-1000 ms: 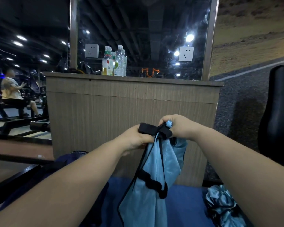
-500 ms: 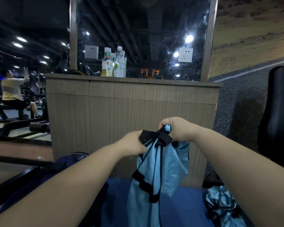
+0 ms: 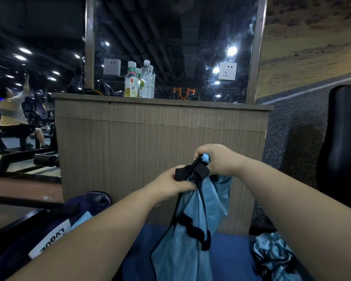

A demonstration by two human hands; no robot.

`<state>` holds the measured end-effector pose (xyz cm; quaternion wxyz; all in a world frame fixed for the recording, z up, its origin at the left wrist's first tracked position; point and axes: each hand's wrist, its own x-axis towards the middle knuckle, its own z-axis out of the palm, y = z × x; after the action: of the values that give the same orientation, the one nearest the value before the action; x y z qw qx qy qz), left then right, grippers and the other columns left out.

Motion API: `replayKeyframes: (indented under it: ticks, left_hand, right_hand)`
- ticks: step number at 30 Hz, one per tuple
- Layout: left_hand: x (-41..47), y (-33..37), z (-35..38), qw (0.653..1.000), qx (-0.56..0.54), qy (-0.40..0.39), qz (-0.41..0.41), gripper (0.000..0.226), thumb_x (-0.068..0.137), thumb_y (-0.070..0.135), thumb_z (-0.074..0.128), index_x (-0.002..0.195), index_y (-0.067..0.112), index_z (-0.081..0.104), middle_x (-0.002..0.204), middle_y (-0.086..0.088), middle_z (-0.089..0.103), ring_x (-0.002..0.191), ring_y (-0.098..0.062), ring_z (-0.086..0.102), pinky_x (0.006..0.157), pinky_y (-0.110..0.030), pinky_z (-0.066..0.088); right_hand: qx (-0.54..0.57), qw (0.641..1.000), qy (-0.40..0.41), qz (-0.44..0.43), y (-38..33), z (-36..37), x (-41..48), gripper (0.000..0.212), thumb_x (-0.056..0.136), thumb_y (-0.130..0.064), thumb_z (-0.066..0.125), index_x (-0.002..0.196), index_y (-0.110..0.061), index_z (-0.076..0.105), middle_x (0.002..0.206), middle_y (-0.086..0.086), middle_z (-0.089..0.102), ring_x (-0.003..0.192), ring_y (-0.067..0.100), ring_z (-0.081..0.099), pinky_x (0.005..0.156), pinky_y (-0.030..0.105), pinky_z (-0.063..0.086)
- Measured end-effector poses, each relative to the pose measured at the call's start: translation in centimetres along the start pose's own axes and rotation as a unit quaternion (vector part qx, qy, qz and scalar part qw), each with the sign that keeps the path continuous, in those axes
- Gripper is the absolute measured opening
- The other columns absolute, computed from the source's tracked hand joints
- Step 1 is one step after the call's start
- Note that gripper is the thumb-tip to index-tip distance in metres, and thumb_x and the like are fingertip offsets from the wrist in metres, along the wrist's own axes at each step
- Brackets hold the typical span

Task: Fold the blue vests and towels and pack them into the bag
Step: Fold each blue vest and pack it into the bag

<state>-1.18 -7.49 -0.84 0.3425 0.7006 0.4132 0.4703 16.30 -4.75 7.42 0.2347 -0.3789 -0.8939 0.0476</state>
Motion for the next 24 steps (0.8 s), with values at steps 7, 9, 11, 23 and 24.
replayKeyframes:
  ticks: [7,9,11,23,24]
  left_hand:
    - [0.08,0.08,0.0,1.0,-0.026,0.009,-0.011,0.025,0.07,0.014,0.073,0.095,0.011,0.069,0.085,0.001,0.069,0.083,-0.012,0.066,0.077,-0.028,0.054]
    - [0.07,0.12,-0.07,1.0,-0.018,0.012,-0.017,0.013,0.078,0.001,0.068,0.084,0.012,0.066,0.071,0.006,0.063,0.071,-0.009,0.061,0.064,-0.022,0.05]
    - [0.06,0.16,-0.2,1.0,-0.001,0.022,-0.022,0.022,0.081,-0.007,0.062,0.077,0.015,0.061,0.061,0.011,0.055,0.061,-0.005,0.053,0.054,-0.017,0.043]
    - [-0.3,0.14,-0.57,0.996,-0.081,-0.016,-0.038,0.036,0.076,0.005,0.067,0.112,0.007,0.064,0.087,-0.004,0.064,0.077,-0.014,0.06,0.068,-0.027,0.049]
    - [-0.31,0.05,-0.51,0.996,-0.083,-0.007,-0.037,0.04,0.075,0.003,0.066,0.115,0.007,0.063,0.091,-0.007,0.065,0.082,-0.017,0.062,0.073,-0.03,0.051]
  right_hand:
    - [-0.009,1.0,-0.006,-0.008,-0.01,-0.04,-0.26,0.032,0.074,-0.011,0.08,0.077,-0.035,0.059,0.095,-0.013,0.06,0.09,0.009,0.059,0.074,0.019,0.049]
    - [-0.004,1.0,-0.012,-0.002,-0.1,-0.02,-0.35,0.031,0.071,-0.014,0.083,0.079,-0.034,0.06,0.097,-0.011,0.062,0.092,0.011,0.06,0.078,0.024,0.051]
    - [0.001,1.0,-0.018,0.006,-0.15,-0.08,-0.46,0.031,0.067,-0.019,0.087,0.081,-0.032,0.062,0.098,-0.01,0.063,0.092,0.011,0.06,0.079,0.026,0.052]
    - [-0.009,1.0,-0.003,0.001,-0.1,-0.23,-0.6,0.038,0.059,-0.027,0.092,0.074,-0.034,0.058,0.092,-0.013,0.06,0.088,0.01,0.059,0.075,0.025,0.052]
    - [-0.017,1.0,-0.002,-0.003,-0.18,-0.24,-0.6,0.038,0.06,-0.026,0.092,0.074,-0.034,0.057,0.092,-0.013,0.059,0.088,0.011,0.058,0.076,0.026,0.052]
